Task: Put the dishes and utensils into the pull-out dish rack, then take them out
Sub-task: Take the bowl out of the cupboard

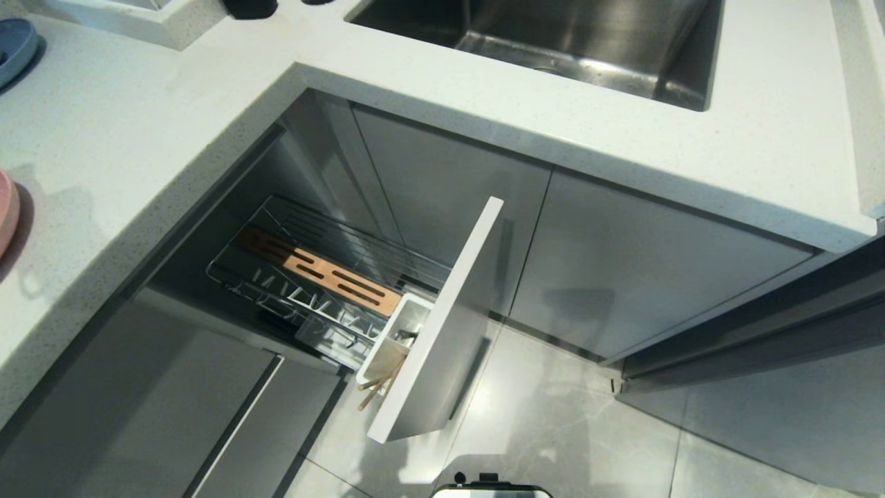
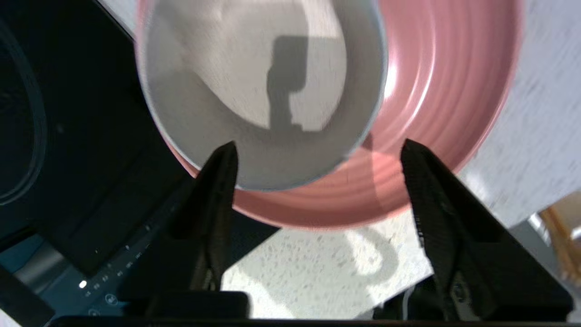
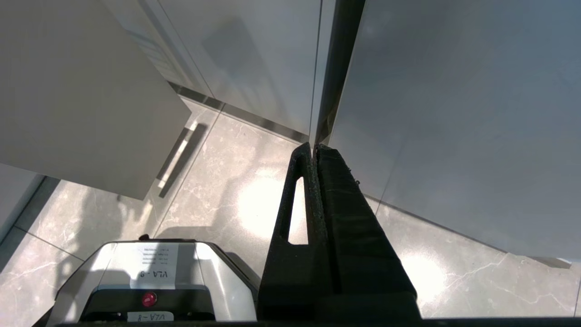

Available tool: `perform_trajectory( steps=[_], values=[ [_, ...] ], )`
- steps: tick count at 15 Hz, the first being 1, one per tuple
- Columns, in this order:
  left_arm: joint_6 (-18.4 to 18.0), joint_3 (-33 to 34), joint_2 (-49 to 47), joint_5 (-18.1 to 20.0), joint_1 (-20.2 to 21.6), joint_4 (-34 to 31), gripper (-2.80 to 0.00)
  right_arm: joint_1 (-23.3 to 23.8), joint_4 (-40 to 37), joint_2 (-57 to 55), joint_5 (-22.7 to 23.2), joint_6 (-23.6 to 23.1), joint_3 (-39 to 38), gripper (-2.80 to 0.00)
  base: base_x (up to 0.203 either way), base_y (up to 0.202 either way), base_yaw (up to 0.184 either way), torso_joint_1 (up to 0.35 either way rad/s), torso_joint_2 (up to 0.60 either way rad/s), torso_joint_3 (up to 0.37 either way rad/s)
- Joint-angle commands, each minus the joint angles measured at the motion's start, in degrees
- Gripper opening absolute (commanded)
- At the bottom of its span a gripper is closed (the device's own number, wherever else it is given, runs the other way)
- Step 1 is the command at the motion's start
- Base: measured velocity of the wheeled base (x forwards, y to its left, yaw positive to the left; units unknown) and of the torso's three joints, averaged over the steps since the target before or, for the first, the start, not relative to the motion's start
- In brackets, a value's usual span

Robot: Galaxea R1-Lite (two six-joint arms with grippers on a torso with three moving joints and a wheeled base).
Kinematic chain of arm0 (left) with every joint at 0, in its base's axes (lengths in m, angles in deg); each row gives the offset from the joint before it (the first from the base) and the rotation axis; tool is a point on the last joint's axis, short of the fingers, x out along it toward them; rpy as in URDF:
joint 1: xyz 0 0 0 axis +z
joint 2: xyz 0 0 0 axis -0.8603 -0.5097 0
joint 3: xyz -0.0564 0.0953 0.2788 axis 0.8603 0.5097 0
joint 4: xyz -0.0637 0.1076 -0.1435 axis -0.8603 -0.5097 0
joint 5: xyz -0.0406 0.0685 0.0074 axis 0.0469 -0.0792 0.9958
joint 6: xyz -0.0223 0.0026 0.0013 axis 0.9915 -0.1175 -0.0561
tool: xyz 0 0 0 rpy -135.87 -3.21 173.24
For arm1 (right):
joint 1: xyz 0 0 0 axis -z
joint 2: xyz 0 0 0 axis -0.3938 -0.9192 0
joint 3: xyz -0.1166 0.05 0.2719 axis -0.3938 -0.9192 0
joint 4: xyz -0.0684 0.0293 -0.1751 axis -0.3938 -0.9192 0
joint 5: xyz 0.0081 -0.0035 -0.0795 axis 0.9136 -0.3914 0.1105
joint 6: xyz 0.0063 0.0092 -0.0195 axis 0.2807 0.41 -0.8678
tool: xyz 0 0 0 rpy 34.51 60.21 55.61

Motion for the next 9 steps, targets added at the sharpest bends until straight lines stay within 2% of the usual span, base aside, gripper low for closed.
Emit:
perform_trajectory(
  steps=[1, 4, 5, 9],
  values=[
    [2.76, -0.01, 1.90, 0.19, 0.01, 2.27, 0.00, -0.04, 0.00, -0.02, 0.01, 0.00, -0.09, -2.80, 0.000, 0.000, 0.000, 0.000, 0.00, 0.000],
    [13.47, 0.17, 6.34, 0.79, -0.36, 9.97, 0.00, -0.04, 0.00, -0.02, 0.01, 0.01, -0.09, -2.80, 0.000, 0.000, 0.000, 0.000, 0.00, 0.000],
    [16.70, 0.78, 8.70, 1.58, -0.70, 12.46, -2.80, -0.04, 0.08, -0.02, 0.01, 0.00, -0.09, -2.80, 0.000, 0.000, 0.000, 0.000, 0.00, 0.000],
    [30.19, 7.29, 20.10, 2.78, -2.94, 27.57, -2.80, -0.04, 0.00, -0.02, 0.01, 0.01, -0.09, -2.80, 0.000, 0.000, 0.000, 0.000, 0.00, 0.000]
  ],
)
